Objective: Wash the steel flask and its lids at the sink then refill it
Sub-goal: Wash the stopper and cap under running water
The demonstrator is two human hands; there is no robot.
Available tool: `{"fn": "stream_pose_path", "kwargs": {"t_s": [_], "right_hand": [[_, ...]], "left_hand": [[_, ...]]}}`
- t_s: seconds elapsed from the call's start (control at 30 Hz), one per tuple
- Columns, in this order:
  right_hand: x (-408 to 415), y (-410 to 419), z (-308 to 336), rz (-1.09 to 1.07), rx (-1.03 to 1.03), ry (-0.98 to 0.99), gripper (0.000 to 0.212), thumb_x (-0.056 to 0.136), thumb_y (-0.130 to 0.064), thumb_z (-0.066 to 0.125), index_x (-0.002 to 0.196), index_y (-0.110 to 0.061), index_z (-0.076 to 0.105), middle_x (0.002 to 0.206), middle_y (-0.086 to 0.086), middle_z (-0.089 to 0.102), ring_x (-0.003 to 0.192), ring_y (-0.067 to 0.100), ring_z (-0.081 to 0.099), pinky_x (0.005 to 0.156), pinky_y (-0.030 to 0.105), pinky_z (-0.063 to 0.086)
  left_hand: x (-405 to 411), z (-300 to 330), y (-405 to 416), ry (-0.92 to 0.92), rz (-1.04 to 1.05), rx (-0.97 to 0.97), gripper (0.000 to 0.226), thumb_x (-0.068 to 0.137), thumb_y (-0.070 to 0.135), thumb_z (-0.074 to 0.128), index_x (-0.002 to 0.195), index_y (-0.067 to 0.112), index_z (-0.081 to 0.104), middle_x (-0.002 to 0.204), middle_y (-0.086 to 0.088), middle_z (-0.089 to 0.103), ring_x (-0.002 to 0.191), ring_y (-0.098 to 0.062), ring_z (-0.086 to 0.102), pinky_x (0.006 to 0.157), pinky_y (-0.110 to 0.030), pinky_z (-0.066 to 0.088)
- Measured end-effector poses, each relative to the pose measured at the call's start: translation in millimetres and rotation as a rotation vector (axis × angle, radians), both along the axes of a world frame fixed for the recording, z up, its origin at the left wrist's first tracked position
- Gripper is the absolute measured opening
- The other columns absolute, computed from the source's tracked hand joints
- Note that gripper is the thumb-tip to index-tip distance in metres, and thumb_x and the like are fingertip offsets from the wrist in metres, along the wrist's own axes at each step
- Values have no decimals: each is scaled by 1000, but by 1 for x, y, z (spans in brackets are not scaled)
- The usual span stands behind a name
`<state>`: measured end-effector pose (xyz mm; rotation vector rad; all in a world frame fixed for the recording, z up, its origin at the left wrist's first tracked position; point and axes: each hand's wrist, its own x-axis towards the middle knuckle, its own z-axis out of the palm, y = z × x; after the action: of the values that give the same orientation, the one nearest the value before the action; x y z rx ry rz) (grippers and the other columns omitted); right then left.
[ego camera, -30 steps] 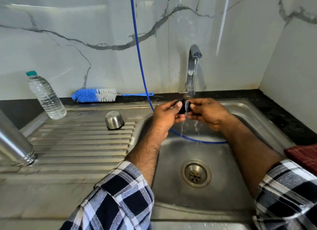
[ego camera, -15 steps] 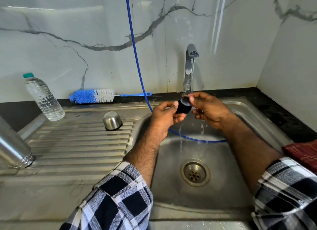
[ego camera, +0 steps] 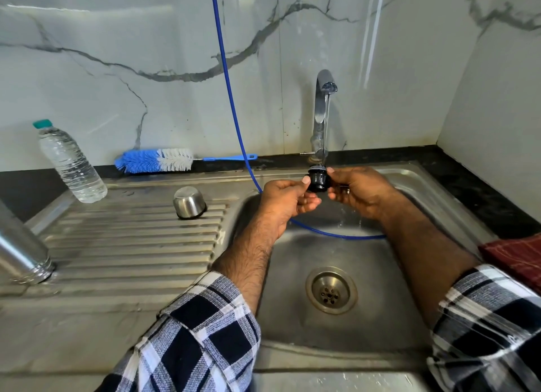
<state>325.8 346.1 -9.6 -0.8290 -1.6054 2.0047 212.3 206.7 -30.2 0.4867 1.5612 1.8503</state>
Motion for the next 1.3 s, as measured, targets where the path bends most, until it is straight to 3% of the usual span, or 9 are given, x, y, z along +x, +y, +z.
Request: {"fn": "stream_pose_path", "kwargs": {"t_s": [0.13,0.27,0.37,0.5,0.63,0.77,0.93,1.07,1.3], "right_hand": [[6,1,0,93,51,-32,30,100,-30,71,120,-9,75,111,12,80,97,24,74,81,36,57],[6,4,0,86,32,24,31,101,-34,68,125,-14,72,119,15,78,104,31,76,78,38,58],[6,7,-1,44,16,49,24,104,-33,64,119,-16,69,115,18,77,95,33,78,70,38,61],[1,-1,-1,15,50,16,33,106,-42,60,116,-14,74,101,16,79,71,22,73,58,31,57],[-10,-4,-3,-52,269,-69,47,102,-59,58,108,-16,77,84,8,75,60,15,60,51,28,47],[-14,-10,-6,127,323,-24,31,105,-42,63,111,-14,75,83,4,70,64,14,54,53,28,46],[-21,-24,6,-58,593,-239,48,111,-53,38,92,-18,65,69,5,59,56,18,49,53,27,36],[-14,-25,13,17,325,-328,61,104,-70,37,92,-17,65,59,-1,48,48,15,40,48,27,30],[-20,-22,-4,82,649,-132,43,110,-55,43,105,-17,62,77,3,60,60,13,51,55,27,39]], "left_hand": [[3,-3,3,69,-36,-49,24,99,24,75,90,2,68,77,-19,77,68,-27,78,55,-28,61],[8,-5,3,177,-69,-98,21,99,27,76,95,6,75,74,-11,75,62,-20,74,51,-28,57],[4,-5,3,277,29,-120,19,96,23,80,107,9,74,88,-11,75,64,-18,72,50,-28,57],[2,-5,2,395,43,7,45,91,6,82,132,19,70,110,-10,75,79,-21,76,62,-33,65],[7,-2,4,419,57,8,26,93,4,79,117,13,75,95,-10,77,76,-19,77,67,-32,67],[1,-1,4,289,119,9,16,98,10,76,113,3,76,90,-9,80,73,-18,78,73,-30,66],[6,2,6,472,108,-5,18,96,7,77,113,3,78,88,-5,80,71,-14,79,73,-31,67],[1,0,6,621,109,-53,17,95,12,79,112,8,79,91,-7,81,73,-19,80,75,-39,68],[-1,4,4,233,86,-26,8,100,7,73,99,-1,75,85,-11,76,65,-15,72,67,-27,65]]}}
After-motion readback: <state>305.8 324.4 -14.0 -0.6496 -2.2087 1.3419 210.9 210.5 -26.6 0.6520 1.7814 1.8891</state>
